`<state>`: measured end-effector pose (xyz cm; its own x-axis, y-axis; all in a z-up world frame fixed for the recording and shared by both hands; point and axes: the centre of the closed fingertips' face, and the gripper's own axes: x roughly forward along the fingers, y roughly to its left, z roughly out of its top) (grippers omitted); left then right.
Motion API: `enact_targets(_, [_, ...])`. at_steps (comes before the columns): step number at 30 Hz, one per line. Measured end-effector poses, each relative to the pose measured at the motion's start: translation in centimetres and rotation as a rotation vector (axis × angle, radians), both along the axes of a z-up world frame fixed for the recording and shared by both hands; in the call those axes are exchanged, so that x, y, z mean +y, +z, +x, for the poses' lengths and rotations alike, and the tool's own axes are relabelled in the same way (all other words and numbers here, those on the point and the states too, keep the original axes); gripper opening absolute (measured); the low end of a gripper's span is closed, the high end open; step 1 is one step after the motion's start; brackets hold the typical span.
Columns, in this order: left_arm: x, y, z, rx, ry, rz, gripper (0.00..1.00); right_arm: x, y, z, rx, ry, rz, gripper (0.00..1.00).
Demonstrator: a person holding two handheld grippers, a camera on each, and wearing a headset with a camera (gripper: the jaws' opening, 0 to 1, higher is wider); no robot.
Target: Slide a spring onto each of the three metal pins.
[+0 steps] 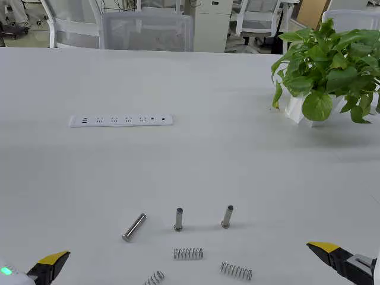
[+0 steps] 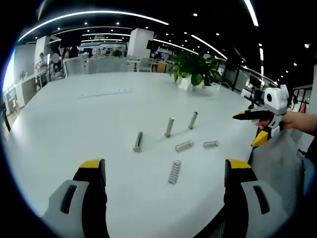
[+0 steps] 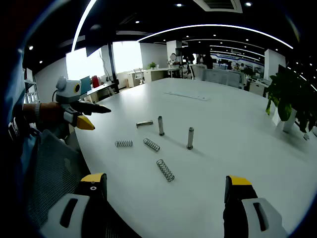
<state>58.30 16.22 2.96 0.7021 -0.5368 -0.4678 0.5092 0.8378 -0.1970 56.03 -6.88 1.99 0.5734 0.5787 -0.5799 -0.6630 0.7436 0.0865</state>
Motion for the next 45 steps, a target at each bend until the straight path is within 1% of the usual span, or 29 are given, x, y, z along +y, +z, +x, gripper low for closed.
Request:
enact_targets(7, [0.2,-0.4,0.0,0.004,-0.019,0.021,0.99,-0.6,-0.4,0.0,0.005,-0.001,-0.019,0.99])
enact_targets(13, [0.6,-1.1,-0.3,0.022,-0.024,0.029,0.99,-0.6,-0.3,-0.1,0.005,0.003,-0.026,0.99])
enact_targets(16, [0.6,-1.2,-0.5,0.03,-0.023,0.028,0.99,-0.4,-0.3,0.0,0.002,0.005,-0.025,0.99])
enact_targets(18, [0.8,-1.2,-0.5,0.027,-0.02,0.03,0.99,-0.4,-0.4,0.1,0.001,0.008,-0.028,0.99])
enact_targets(21, [0.8,-1.2,-0.5,0.034,-0.019,0.033,0.99,-0.1,-0.4,0.1,-0.001,0.017,-0.029,0.99])
enact_targets(28, [0.9,-1.6,-0.6,0.046,-0.032,0.051,0.99,0.0,-0.4,0.3,-0.004,0.033,-0.038,0.99])
enact_targets(30, [0.9,-1.8,-0.7,0.053,-0.035,0.053,0.99,0.0,-0.4,0.2,-0.001,0.035,-0.036,0.99])
enact_targets(32, [0.8,-1.9,-0.7,0.054,-0.038,0.055,0.99,0.0,-0.4,0.3,-0.001,0.038,-0.037,0.99])
enact_targets(34, [0.9,-2.0,-0.7,0.057,-0.036,0.067,0.99,-0.1,-0.4,0.3,-0.002,0.038,-0.038,0.99])
enact_targets(39, [0.8,-2.0,-0.9,0.063,-0.049,0.072,0.99,-0.1,-0.6,0.2,0.0,0.039,-0.035,0.99])
enact_targets(45, [1.0,-2.4,-0.8,0.076,-0.056,0.084,0.99,0.0,-0.6,0.3,-0.002,0.04,-0.031,0.99])
